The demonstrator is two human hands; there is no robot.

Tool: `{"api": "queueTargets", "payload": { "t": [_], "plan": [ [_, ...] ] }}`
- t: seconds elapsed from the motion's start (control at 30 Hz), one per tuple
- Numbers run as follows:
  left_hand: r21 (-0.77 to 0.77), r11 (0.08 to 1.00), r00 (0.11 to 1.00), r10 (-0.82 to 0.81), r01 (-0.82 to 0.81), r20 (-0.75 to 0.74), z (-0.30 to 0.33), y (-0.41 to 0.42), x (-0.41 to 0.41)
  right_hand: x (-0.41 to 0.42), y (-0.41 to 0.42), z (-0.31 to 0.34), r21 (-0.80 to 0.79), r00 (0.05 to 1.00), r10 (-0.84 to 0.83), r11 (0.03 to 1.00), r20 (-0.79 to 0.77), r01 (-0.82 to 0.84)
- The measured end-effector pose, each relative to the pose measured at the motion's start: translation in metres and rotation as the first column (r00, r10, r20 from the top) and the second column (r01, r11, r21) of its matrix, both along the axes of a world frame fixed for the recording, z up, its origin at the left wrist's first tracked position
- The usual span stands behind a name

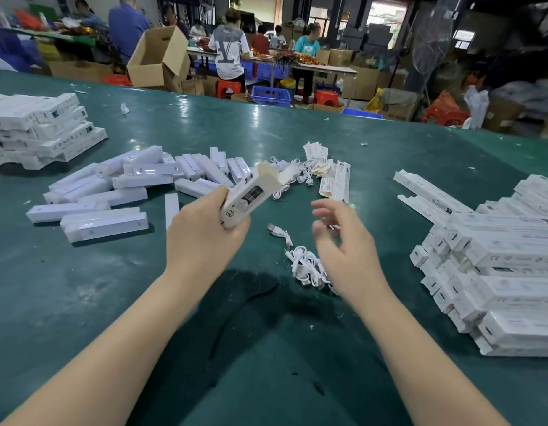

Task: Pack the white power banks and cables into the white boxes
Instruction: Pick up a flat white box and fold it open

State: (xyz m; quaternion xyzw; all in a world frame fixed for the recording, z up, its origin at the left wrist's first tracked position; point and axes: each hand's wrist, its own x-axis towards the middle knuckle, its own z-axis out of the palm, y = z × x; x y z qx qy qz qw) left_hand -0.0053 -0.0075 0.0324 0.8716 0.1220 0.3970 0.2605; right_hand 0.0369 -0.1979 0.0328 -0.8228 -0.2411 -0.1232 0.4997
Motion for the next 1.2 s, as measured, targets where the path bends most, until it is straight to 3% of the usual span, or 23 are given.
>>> {"api": "queueTargets", "payload": {
  "t": [0.07, 0.13, 0.2, 0.27, 0.37, 0.47, 0.6, 0.73, 0.9, 1.0, 1.2],
  "plan": [
    [-0.052, 0.999, 1.0, -0.003, 0.002, -0.029, -0.001, 0.002, 0.001, 0.005, 0.001, -0.009, -0.377, 1.0, 0.014, 0.926, 0.024, -0.004],
    [-0.12, 0.993, 0.998, -0.03, 0.023, -0.056, -0.002, 0.003, 0.001, 0.008, 0.007, -0.018, -0.625, 0.999, 0.032, 0.78, 0.004, -0.023],
    [-0.163, 0.986, 0.995, -0.059, 0.045, -0.081, -0.003, 0.002, 0.001, 0.011, 0.015, -0.023, -0.738, 0.999, 0.039, 0.674, -0.024, -0.044],
    [-0.176, 0.982, 0.991, -0.083, 0.064, -0.106, -0.004, 0.0, 0.0, 0.014, 0.019, -0.024, -0.763, 0.998, 0.058, 0.646, 0.006, -0.033],
    [-0.214, 0.972, 0.98, -0.132, 0.098, -0.151, -0.004, 0.0, 0.0, 0.017, 0.019, -0.023, -0.719, 0.989, 0.092, 0.695, 0.117, 0.02],
    [-0.324, 0.935, 0.963, -0.208, 0.144, -0.173, -0.001, -0.001, 0.002, 0.013, 0.016, -0.019, -0.409, 0.996, 0.061, 0.912, 0.072, -0.026],
    [-0.605, 0.751, 0.865, -0.462, 0.265, -0.194, 0.008, -0.003, 0.001, 0.002, 0.014, -0.005, -0.067, 0.962, 0.123, 0.992, 0.245, -0.109],
    [-0.798, 0.528, 0.716, -0.673, 0.292, -0.183, 0.013, -0.003, -0.003, -0.007, 0.01, 0.003, 0.082, 0.96, 0.195, 0.973, 0.199, -0.215],
    [-0.883, 0.339, 0.595, -0.799, 0.323, -0.089, 0.016, -0.002, -0.004, -0.01, 0.006, 0.01, 0.094, 0.969, 0.209, 0.971, 0.132, -0.222],
    [-0.927, 0.261, 0.628, -0.777, 0.27, -0.036, 0.016, -0.002, -0.005, -0.013, 0.006, 0.01, 0.074, 0.963, 0.202, 0.973, 0.179, -0.218],
    [-0.957, 0.18, 0.706, -0.707, 0.226, 0.034, 0.018, -0.008, -0.007, -0.017, 0.01, 0.007, -0.157, 0.937, 0.256, 0.962, 0.238, -0.223]
  ]
}}
